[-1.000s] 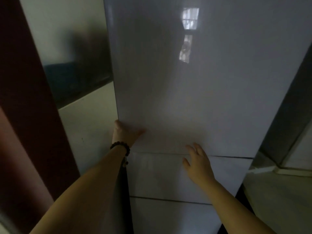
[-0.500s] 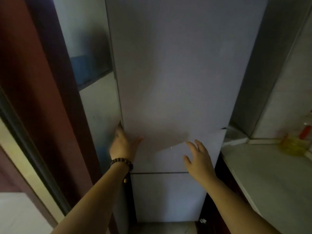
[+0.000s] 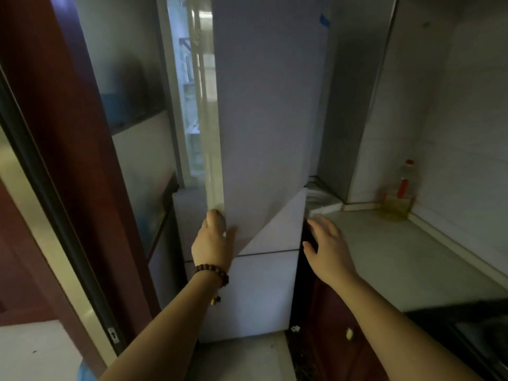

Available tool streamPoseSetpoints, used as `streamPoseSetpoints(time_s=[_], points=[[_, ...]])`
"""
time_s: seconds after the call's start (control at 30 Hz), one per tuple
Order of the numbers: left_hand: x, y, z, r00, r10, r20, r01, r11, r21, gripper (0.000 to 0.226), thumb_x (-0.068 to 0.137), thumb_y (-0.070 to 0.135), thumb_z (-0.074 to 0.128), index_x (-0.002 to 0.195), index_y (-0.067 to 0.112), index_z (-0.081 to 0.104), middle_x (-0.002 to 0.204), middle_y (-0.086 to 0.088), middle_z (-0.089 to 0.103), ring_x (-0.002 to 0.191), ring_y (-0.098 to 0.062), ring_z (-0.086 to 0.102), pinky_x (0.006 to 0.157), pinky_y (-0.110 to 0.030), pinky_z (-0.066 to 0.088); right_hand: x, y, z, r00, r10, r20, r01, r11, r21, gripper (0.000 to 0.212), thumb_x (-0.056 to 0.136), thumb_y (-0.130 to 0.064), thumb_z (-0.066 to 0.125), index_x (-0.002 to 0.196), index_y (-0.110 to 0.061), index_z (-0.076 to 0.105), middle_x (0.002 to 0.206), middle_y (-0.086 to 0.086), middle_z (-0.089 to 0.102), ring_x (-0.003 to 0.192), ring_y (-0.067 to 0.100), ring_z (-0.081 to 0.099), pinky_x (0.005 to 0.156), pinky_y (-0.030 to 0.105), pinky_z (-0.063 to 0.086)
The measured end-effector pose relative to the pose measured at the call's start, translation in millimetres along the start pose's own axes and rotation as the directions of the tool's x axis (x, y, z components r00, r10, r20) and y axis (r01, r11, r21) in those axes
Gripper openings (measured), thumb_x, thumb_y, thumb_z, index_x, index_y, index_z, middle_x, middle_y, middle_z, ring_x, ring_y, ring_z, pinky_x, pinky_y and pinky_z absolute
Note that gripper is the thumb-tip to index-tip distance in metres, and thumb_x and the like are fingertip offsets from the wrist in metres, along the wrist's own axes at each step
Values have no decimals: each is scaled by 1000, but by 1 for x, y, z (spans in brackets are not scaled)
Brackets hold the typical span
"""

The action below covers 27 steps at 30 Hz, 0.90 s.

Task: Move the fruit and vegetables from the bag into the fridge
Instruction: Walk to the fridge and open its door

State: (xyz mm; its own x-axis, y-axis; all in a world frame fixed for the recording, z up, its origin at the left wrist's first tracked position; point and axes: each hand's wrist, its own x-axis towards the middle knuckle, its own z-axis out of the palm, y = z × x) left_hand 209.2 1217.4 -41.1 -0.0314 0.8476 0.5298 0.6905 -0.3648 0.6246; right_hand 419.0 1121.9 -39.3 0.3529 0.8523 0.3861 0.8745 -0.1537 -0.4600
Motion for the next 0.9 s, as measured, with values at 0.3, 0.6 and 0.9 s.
streamPoseSetpoints(time_s=[0.3,0.6,0.9], points=[[-92,92,12,948,222,230,-233,972,24,38,90,28,52,122,14,37,108,-12,59,89,-30,56,66,-38,47,-107,53,-78,993,110,-41,-112,991,-68,55,88,-24,58,139,-16,41,147,16,34,137,32,27,110,44,30],[-71,136,33,909,325,262,-356,931,78,98,78,62,56,149,17,5,156,-14,5,144,-30,2,115,-48,11,-124,86,-134,968,220,-120,-229,971,-71,55,93,-27,50,144,-22,31,155,10,18,142,28,14,113,44,25],[-65,177,92,741,529,413,-599,799,51,89,83,63,42,150,18,3,158,-3,6,145,-20,-2,116,-44,-5,-117,127,-153,904,386,-181,-404,912,-75,57,93,-28,50,145,-27,27,155,8,17,142,27,15,110,48,30]])
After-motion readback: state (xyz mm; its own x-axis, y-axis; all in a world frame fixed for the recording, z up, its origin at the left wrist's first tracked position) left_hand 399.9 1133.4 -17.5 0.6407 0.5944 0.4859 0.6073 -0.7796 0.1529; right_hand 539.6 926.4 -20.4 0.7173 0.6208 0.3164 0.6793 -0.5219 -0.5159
